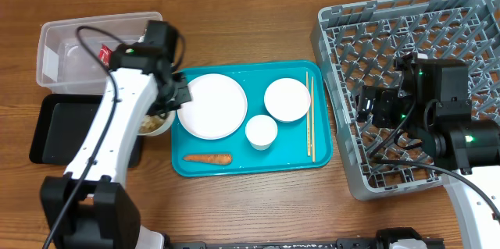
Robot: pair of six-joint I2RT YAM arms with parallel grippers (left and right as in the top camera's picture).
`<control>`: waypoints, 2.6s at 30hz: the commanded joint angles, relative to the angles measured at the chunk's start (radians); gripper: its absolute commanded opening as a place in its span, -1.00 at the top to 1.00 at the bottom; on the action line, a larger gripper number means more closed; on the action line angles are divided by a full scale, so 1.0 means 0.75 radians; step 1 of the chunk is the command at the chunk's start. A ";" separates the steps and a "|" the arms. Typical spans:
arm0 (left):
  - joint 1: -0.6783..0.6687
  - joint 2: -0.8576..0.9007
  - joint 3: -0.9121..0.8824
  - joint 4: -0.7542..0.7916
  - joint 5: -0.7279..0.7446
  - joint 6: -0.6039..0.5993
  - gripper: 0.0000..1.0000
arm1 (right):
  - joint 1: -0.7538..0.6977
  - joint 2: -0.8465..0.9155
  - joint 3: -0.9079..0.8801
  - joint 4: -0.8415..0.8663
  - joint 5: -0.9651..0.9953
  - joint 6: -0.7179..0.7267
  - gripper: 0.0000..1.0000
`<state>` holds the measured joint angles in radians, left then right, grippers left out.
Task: Sort waste into correct bins and load items into the dishwasher
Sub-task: 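Lift the bowl and move it over the black tray, then tilt the white bowl with the left gripper to dump scraps onto black tray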
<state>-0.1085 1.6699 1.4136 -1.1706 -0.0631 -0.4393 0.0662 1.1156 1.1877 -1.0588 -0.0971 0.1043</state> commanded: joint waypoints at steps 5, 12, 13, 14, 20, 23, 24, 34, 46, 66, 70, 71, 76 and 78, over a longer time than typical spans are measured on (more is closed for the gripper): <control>0.264 -0.055 -0.114 0.085 0.217 0.207 0.92 | -0.001 -0.008 0.033 0.003 0.008 -0.005 -1.00; 0.516 -0.048 -0.190 0.215 0.531 0.339 0.92 | -0.001 -0.008 0.033 0.003 0.008 -0.005 -1.00; 0.549 -0.046 -0.196 0.228 0.584 0.363 0.92 | -0.001 -0.008 0.033 0.003 0.008 -0.005 -1.00; 0.581 -0.040 -0.200 0.239 0.631 0.386 0.92 | -0.001 -0.008 0.033 0.003 0.008 -0.005 -1.00; 0.725 0.025 -0.201 0.245 0.833 0.492 0.92 | -0.001 -0.008 0.033 0.002 0.008 -0.005 -1.00; 0.756 0.070 -0.201 0.241 0.936 0.502 0.92 | -0.001 -0.008 0.033 0.003 0.008 -0.005 -1.00; 0.763 0.087 -0.201 0.242 0.961 0.503 0.92 | -0.001 -0.008 0.033 0.003 0.009 -0.005 -1.00; 0.774 0.264 -0.201 0.252 1.191 0.548 0.92 | -0.001 -0.008 0.033 0.003 0.008 -0.005 -1.00; 0.799 0.267 -0.199 0.257 1.285 0.552 0.85 | -0.001 -0.008 0.033 0.002 0.009 -0.005 -1.00; 0.993 0.267 -0.199 0.130 1.760 0.664 0.91 | -0.001 -0.008 0.033 0.002 0.008 -0.005 -1.00; 0.993 0.267 -0.199 0.124 1.761 0.737 0.92 | -0.001 -0.008 0.033 0.002 0.008 -0.005 -1.00; 0.993 0.267 -0.199 0.123 1.761 0.759 0.92 | -0.001 -0.008 0.033 0.002 0.008 -0.005 -1.00; 0.993 0.267 -0.199 0.095 1.847 0.941 0.92 | -0.001 -0.008 0.033 0.002 0.008 -0.005 -1.00; 0.997 0.267 -0.199 0.070 1.879 1.005 0.92 | -0.001 -0.008 0.033 0.002 0.008 -0.005 -1.00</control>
<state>0.6296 1.8557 1.2644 -1.1042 1.2549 0.1822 0.0662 1.1156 1.1877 -1.0603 -0.0967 0.1040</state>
